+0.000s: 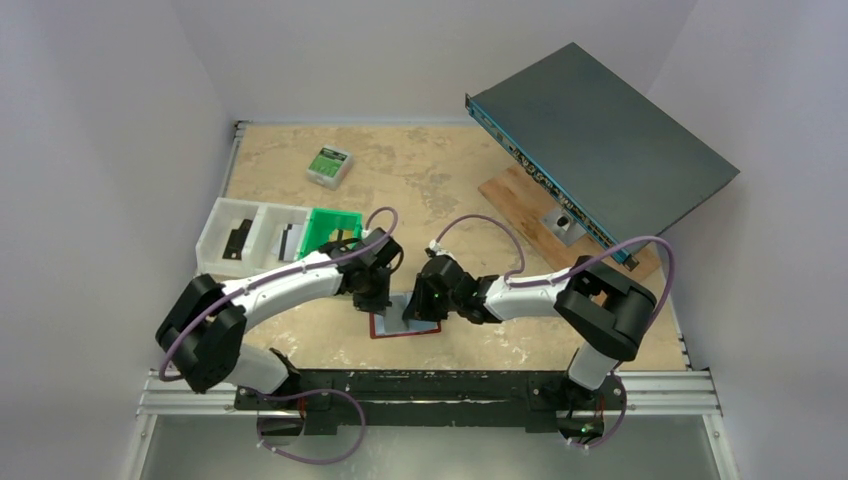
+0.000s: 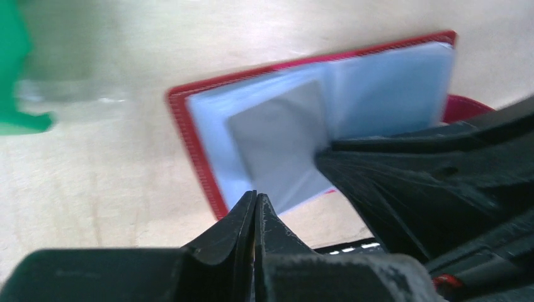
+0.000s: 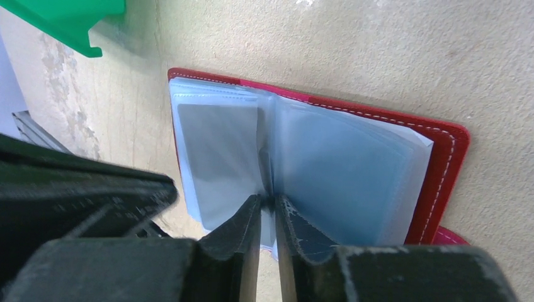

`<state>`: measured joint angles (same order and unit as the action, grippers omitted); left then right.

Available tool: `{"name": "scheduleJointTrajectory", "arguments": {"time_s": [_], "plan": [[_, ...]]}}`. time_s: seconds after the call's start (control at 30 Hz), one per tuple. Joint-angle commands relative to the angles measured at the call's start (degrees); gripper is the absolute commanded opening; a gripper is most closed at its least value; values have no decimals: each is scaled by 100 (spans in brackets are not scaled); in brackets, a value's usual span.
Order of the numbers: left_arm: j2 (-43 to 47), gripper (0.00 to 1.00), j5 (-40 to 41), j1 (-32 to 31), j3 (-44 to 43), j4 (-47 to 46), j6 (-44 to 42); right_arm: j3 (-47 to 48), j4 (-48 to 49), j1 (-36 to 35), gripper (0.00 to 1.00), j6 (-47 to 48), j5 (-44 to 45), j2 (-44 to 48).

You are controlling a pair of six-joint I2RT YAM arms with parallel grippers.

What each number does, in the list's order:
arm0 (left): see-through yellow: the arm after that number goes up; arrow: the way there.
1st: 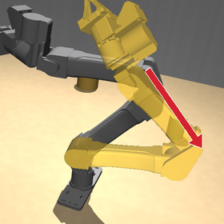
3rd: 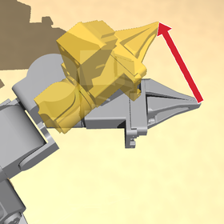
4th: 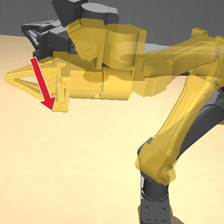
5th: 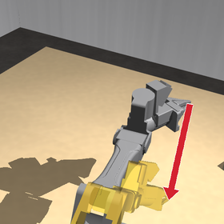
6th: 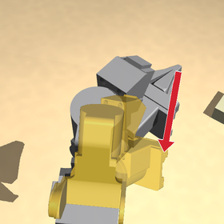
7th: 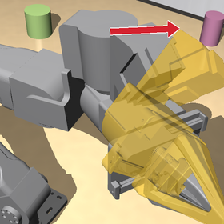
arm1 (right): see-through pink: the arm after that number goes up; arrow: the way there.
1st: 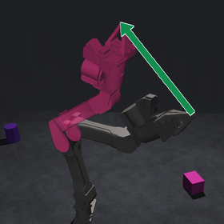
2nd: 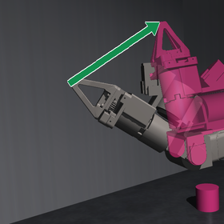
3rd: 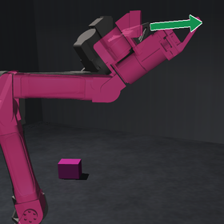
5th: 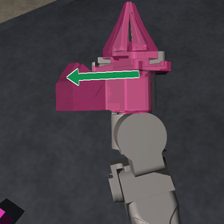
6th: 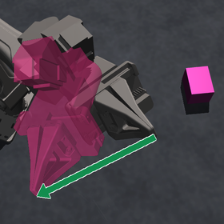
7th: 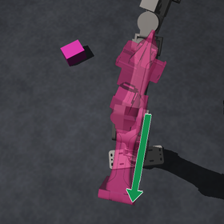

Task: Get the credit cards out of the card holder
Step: Remove the credit card from the card holder.

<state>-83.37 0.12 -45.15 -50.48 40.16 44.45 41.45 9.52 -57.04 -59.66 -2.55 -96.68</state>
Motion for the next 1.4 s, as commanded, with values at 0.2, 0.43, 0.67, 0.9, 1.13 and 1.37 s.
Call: {"name": "scheduleJointTrajectory", "arguments": {"time_s": [0.2,0.43,0.67,0.9,1.13,1.37], "plan": [[787,0,196,637,860,-178,279,517,-1788,-242,31,752,1344,-54],[621,0,-326,754,1366,-991,566,1344,-2600,-643,48,905,2099,-21],[793,0,-414,875,1540,-1139,812,2099,-3402,-1122,56,1015,2809,-258],[1112,0,-434,1136,1528,-915,753,2271,-3338,-1313,65,1337,2873,-450],[1114,0,-551,1234,1468,-893,642,2328,-3218,-1352,68,1549,2830,-665],[1015,0,-638,1244,1414,-912,575,2502,-3418,-1410,67,1580,2921,-883]]}}
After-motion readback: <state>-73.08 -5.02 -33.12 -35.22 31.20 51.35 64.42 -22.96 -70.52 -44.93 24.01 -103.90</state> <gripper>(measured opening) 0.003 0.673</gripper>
